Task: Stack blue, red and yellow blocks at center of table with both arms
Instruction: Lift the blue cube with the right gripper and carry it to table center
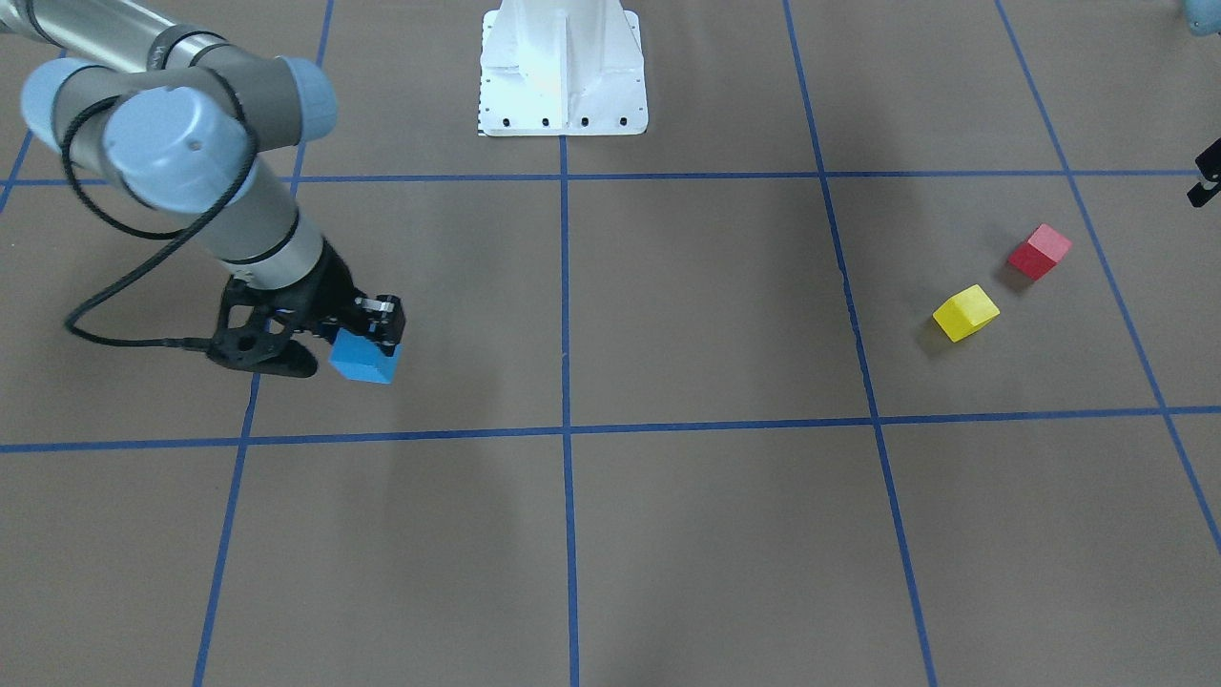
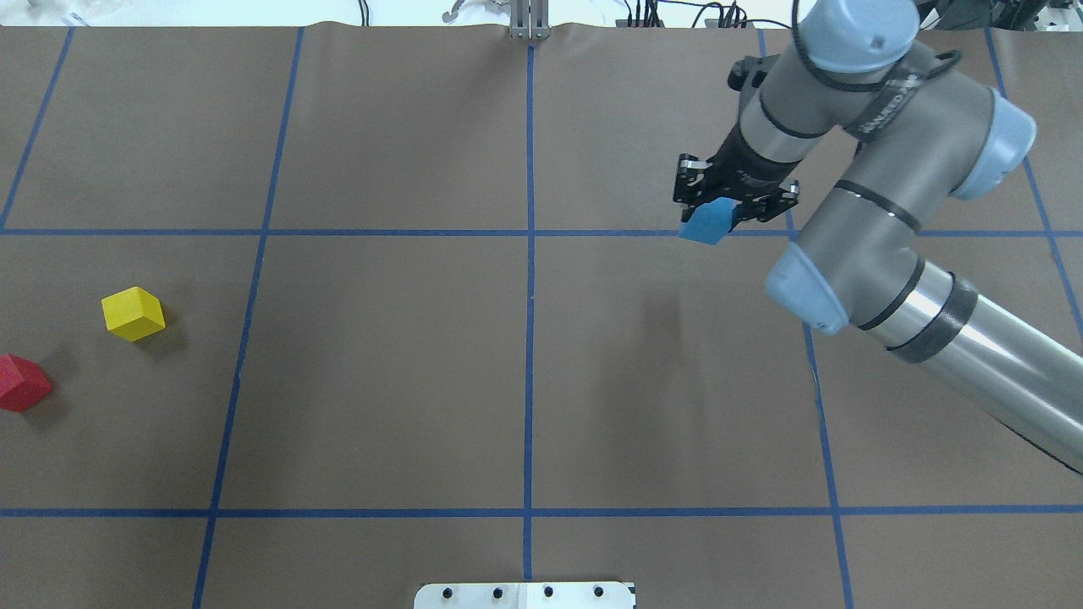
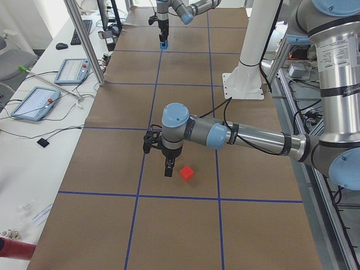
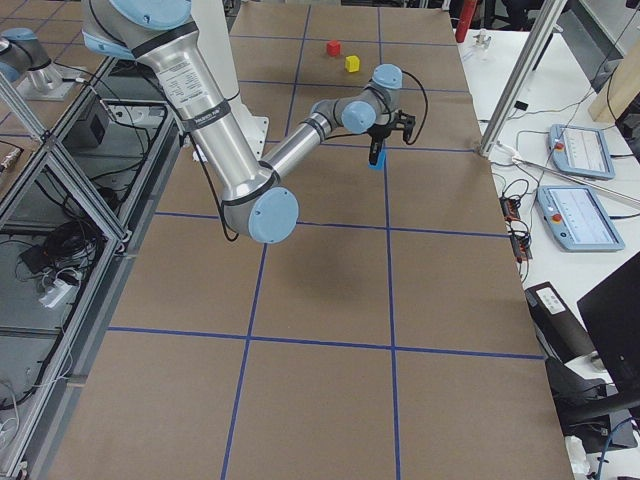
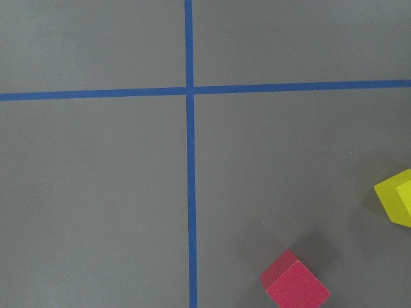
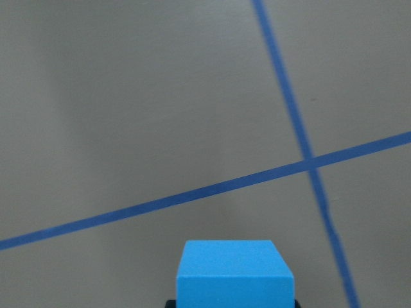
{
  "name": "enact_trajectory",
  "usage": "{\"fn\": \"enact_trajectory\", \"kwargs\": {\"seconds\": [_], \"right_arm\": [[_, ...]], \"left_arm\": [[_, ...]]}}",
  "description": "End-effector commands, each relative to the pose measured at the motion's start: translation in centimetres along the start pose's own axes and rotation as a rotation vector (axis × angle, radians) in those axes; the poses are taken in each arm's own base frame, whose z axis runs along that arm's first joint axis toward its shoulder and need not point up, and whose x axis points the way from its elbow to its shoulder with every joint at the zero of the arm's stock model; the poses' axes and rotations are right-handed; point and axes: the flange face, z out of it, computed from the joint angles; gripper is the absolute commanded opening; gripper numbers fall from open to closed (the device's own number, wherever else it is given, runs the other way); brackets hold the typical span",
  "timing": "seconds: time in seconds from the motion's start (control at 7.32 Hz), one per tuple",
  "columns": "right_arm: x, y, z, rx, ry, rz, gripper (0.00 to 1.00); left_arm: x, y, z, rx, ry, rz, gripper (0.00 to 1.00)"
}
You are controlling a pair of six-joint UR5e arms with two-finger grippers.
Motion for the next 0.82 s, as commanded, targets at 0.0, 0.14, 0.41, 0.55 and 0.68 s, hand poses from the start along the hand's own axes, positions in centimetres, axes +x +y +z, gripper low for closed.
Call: {"fn": "enact_trajectory", "kwargs": {"seconds": [0.0, 0.14, 0.41, 0.55, 0.68], "right_arm": [[-11.9, 4.0, 3.7, -0.009, 0.014, 0.019, 0.0], [-16.2, 5.1, 5.5, -0.035, 0.032, 0.041, 0.0], [-17.5, 7.0, 8.8, -0.05, 0.068, 0.037, 0.0], [-17.1, 7.3, 9.5, -0.054, 0.078, 0.041, 0.0], [-16.7, 8.0, 10.5, -0.065, 0.089, 0.036, 0.0]], "left_arm": [[0.5, -0.2, 0.5, -0.01, 0.002, 0.008, 1.0], [0.4, -0.5, 0.7, -0.012, 0.001, 0.006, 1.0], [0.4, -0.8, 0.7, -0.011, 0.001, 0.005, 1.0], [0.4, -0.8, 0.7, -0.011, 0.001, 0.005, 1.0], [0.5, -0.8, 0.7, -0.01, 0.002, 0.005, 1.0]]}}
